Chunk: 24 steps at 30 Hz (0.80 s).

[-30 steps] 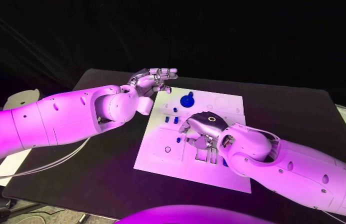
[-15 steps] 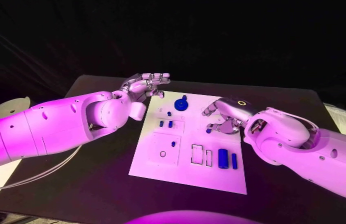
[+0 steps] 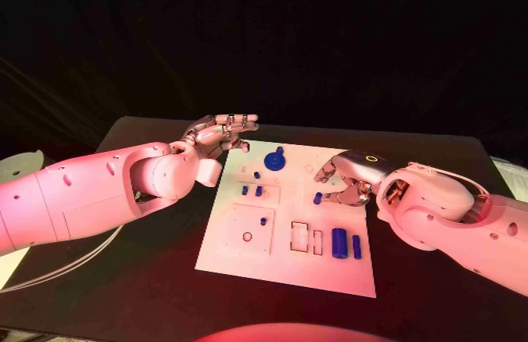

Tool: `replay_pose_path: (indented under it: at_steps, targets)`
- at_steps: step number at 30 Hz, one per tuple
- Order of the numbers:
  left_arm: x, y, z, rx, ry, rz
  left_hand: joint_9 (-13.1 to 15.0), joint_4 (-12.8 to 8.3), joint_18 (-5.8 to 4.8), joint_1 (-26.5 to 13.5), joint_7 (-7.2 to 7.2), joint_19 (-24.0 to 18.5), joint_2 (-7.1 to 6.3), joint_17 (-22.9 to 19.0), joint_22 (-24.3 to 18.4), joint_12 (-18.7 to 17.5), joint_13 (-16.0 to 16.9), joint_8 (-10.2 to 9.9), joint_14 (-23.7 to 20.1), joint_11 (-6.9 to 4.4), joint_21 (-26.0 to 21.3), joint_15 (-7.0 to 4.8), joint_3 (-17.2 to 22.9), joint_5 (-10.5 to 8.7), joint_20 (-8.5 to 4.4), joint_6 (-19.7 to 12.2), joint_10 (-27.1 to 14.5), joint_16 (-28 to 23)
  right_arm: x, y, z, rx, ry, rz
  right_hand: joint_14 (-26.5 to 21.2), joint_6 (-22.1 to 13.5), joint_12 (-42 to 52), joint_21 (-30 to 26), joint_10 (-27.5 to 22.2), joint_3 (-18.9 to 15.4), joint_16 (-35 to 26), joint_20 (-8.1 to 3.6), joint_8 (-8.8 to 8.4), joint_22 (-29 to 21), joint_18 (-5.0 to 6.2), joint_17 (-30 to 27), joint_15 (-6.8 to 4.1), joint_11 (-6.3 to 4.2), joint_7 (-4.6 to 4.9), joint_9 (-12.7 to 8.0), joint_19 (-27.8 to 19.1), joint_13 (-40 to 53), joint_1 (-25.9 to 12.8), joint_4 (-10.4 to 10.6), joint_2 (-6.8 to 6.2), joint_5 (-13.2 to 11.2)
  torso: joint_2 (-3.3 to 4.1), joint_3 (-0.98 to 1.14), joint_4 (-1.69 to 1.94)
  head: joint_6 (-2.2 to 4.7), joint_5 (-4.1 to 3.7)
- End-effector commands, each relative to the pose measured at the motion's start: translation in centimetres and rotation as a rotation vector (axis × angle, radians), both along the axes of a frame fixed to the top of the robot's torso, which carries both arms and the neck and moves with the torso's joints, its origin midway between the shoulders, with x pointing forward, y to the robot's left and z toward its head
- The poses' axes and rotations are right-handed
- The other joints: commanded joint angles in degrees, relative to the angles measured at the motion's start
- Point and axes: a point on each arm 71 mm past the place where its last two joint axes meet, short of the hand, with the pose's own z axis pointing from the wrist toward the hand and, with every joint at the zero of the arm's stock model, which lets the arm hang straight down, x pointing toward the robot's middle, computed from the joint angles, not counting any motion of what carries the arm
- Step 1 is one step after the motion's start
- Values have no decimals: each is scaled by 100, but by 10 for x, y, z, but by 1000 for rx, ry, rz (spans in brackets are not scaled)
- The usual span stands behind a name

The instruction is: Assemble the parts on the task board

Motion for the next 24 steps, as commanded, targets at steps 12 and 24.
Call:
replay_pose_path:
  at_steps: [12,24]
  targets:
    - [-1,-2,1,-7,-7,-20,-8,-32,63,4,12,-38,32,-5,-8,35,7,40,-26,-9,-20,4,-10,19,7,-4,-41,-31,-1,10,-15,-68,72,30,273,355,179,-27,672,147,60,-12,62,0,92,-39,-15,-81,-16,44,28,1,170,69,191,24,1,-4,0,-37,23]
    - [-1,-2,0,-7,-4,-24,-8,-32,63,4,12,-38,32,-5,-8,35,7,40,-26,-9,-20,4,-10,19,7,-4,-41,-31,4,14,-25,-96,74,32,272,530,116,-28,830,370,74,-51,66,2,89,-45,-49,-116,-38,49,37,-8,244,59,234,6,5,-1,9,-41,29]
